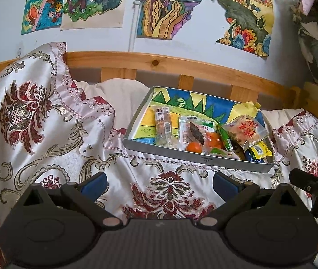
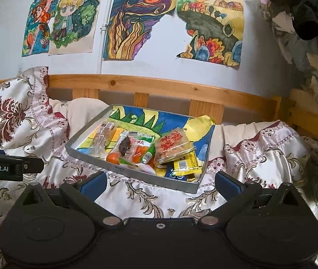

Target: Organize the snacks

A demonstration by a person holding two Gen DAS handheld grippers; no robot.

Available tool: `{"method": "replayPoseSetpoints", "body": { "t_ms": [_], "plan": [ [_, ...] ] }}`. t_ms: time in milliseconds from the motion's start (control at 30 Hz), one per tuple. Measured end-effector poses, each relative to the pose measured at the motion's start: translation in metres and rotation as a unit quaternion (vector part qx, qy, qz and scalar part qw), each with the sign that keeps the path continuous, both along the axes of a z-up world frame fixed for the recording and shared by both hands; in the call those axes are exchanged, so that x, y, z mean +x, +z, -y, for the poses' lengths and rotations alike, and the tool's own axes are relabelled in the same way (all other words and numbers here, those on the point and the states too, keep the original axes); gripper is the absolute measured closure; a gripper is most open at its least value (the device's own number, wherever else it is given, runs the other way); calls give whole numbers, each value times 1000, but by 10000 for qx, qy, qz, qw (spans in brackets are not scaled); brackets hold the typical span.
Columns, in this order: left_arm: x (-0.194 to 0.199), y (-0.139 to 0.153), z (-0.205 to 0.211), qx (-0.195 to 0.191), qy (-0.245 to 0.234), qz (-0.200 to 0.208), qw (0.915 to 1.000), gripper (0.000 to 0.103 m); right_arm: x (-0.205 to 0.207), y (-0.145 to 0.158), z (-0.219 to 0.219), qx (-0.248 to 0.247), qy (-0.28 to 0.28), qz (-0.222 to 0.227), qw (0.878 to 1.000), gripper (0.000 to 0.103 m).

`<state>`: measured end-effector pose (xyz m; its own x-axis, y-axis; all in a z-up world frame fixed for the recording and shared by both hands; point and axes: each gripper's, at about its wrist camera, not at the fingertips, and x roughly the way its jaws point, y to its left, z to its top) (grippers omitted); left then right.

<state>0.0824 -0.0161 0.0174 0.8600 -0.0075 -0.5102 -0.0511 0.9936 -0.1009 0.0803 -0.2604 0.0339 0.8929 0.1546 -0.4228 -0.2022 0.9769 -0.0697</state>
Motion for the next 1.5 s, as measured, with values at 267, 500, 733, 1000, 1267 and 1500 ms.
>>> {"method": "replayPoseSetpoints", "body": {
  "t_ms": [267, 500, 733, 1000, 1267, 1500],
  "plan": [
    [1, -2, -2, -48, 58, -30, 10000, 1, 1, -2, -1, -3, 17, -52, 10000, 1],
    [1, -2, 0, -24, 26, -39, 10000, 1, 1, -1, -1, 1, 13, -55, 10000, 1],
    [0, -2, 0, -44, 30, -50, 10000, 1, 1, -2, -1, -17, 11, -62, 10000, 1],
    [0, -2, 0, -47, 26, -54, 10000, 1, 2, -2, -2, -21, 22, -70, 10000, 1],
    [3, -5, 0, -176, 51, -363, 9992, 1, 1, -4, -3, -35, 31, -74, 10000, 1],
    [2, -5, -2, -191, 71, -377, 9991, 1, 0, -8, -5, -71, 73, -101, 9999, 1]
  ]
}}
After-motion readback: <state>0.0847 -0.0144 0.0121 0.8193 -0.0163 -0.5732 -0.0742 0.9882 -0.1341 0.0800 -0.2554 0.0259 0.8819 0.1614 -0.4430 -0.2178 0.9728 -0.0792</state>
